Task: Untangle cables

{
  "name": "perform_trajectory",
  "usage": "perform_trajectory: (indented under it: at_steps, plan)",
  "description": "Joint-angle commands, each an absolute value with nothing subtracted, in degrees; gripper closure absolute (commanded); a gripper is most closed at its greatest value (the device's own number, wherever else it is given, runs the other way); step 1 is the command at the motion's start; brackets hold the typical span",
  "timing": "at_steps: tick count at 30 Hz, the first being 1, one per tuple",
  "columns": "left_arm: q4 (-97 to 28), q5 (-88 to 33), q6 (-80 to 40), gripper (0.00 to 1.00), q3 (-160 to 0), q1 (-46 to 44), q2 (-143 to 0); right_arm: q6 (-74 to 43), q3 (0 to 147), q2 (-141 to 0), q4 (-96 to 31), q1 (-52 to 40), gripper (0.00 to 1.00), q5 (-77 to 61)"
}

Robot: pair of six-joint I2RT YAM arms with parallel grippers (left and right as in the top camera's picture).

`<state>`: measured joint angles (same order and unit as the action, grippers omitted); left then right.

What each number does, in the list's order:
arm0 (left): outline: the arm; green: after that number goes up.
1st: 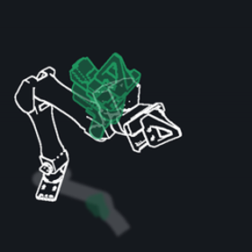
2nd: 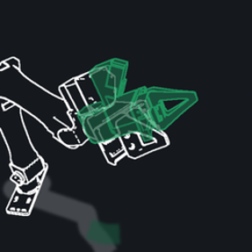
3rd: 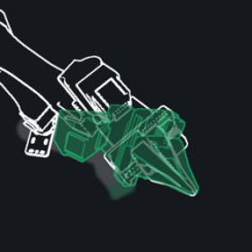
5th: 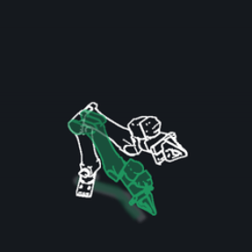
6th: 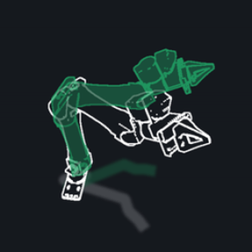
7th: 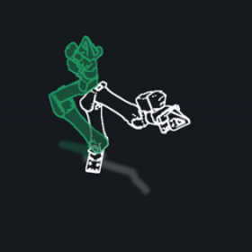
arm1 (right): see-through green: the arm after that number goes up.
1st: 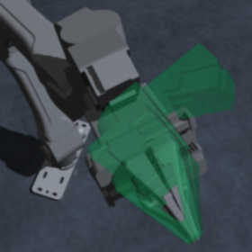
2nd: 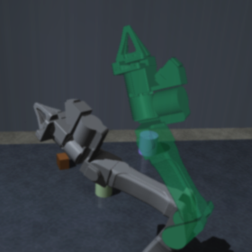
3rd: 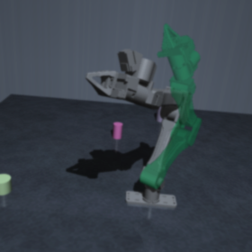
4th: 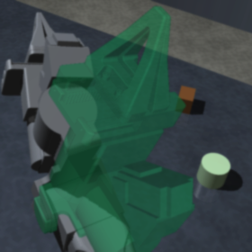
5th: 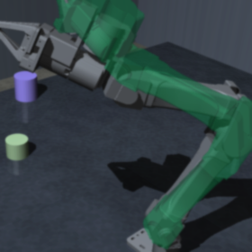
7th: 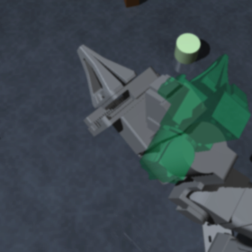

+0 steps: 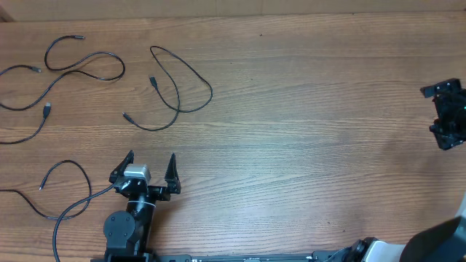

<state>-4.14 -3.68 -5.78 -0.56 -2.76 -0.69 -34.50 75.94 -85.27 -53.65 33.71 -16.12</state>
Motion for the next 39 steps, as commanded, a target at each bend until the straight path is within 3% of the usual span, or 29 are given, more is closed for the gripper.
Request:
perform_trajectory:
  at_steps: [1,12,27,39]
  plan:
    - [-4.2,-4.1,-4.7,0.01,-0.3,-3.0,-0.3,-34.5,76.8,-81.0,-53.2,32.7,0.0,-16.0]
    - [-4.2,-4.1,-4.7,0.0,-0.3,-3.0,-0.3,-34.5,71.4,-68.0,-53.3,26.5,0.0,-16.0]
    - [-4.2,-4.1,-4.7,0.01,-0.3,-3.0,-0.3,-34.5,51.0,-30.2,-52.8,10.5,0.0,-16.0]
    - [-4.2,-4.1,-4.7,0.0,-0.3,-3.0,-0.3,-34.5,50.9,-18.1,-44.3,9.8,0.0,-16.0]
